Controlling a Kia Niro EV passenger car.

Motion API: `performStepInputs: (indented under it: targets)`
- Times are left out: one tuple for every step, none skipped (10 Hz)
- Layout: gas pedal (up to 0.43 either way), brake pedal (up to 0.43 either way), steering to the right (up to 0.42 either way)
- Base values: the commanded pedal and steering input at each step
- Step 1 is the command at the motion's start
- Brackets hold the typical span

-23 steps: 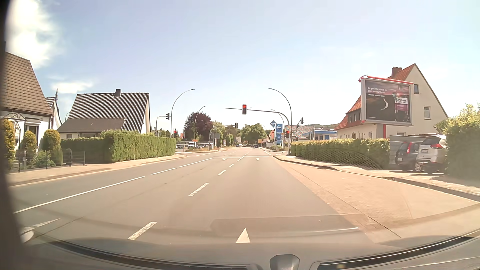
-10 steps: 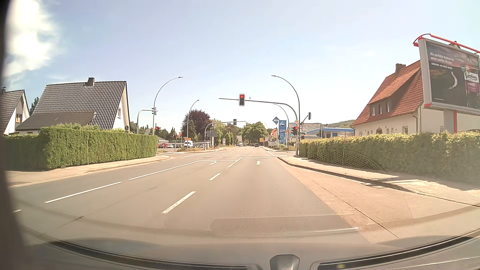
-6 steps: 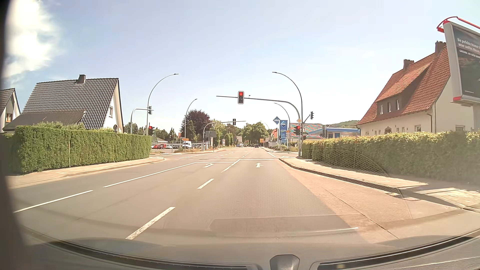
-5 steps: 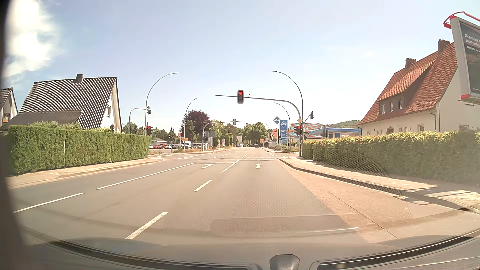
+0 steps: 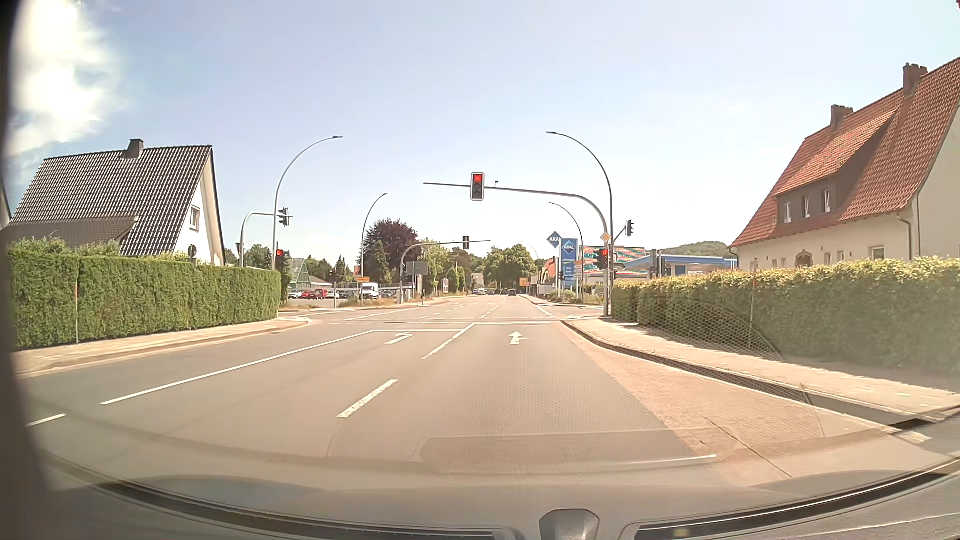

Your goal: Follow the waypoints while adhering to traffic rules and regulations

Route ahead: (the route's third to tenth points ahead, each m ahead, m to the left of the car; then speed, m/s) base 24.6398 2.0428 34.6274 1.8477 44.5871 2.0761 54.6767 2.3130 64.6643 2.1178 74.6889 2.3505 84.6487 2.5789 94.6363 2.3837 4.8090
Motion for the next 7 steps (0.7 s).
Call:
performStepInputs:
  targets:
    - [0.0,0.006,0.005]
    - [0.0,0.006,0.005]
    - [0.0,0.006,0.006]
    - [0.0,0.006,0.007]
    - [0.0,0.012,0.008]
    - [0.0,0.006,0.007]
    - [0.0,0.006,0.007]
